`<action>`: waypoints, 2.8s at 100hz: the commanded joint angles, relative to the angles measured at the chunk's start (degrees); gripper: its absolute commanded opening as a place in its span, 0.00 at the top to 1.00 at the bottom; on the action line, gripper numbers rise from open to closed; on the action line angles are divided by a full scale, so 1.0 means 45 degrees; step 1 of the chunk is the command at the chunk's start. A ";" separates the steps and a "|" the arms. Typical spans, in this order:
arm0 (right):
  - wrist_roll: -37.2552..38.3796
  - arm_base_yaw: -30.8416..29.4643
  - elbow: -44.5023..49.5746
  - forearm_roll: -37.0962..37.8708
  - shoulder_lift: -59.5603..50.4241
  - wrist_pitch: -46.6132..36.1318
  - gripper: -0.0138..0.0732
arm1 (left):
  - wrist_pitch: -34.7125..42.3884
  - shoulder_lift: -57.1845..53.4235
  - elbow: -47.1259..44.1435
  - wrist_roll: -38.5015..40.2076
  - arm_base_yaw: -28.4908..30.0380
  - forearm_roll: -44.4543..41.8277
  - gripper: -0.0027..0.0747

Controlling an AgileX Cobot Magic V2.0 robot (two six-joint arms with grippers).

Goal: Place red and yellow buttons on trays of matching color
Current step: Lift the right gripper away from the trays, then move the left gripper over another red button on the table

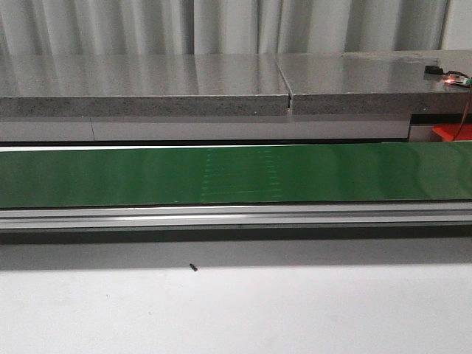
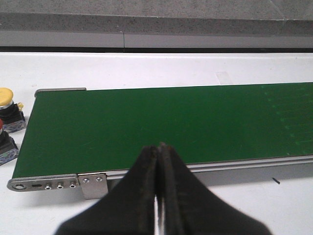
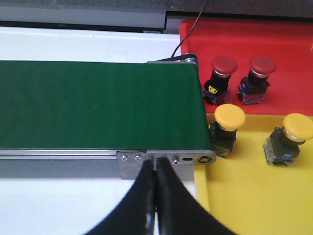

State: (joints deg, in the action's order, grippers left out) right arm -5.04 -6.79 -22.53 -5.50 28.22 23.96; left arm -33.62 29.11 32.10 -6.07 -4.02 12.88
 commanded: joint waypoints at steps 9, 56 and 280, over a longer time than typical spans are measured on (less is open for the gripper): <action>-0.0004 -0.0001 -0.0326 0.0127 -0.0048 -0.0987 0.92 | 0.0985 0.0030 0.0350 0.0012 -0.0099 0.0192 0.99; -0.0004 -0.0001 -0.0326 0.0127 -0.0048 -0.0987 0.92 | 0.0985 0.0030 0.0350 0.0012 -0.0099 0.0192 0.99; -0.0004 -0.0001 -0.0326 0.0127 -0.0048 -0.0987 0.92 | -0.4390 1.1339 0.7760 0.0815 0.7153 0.0571 0.23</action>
State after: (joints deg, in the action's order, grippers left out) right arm -4.82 -6.79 -22.53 -5.29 28.00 23.86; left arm -51.64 77.27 62.71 -3.05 28.02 14.45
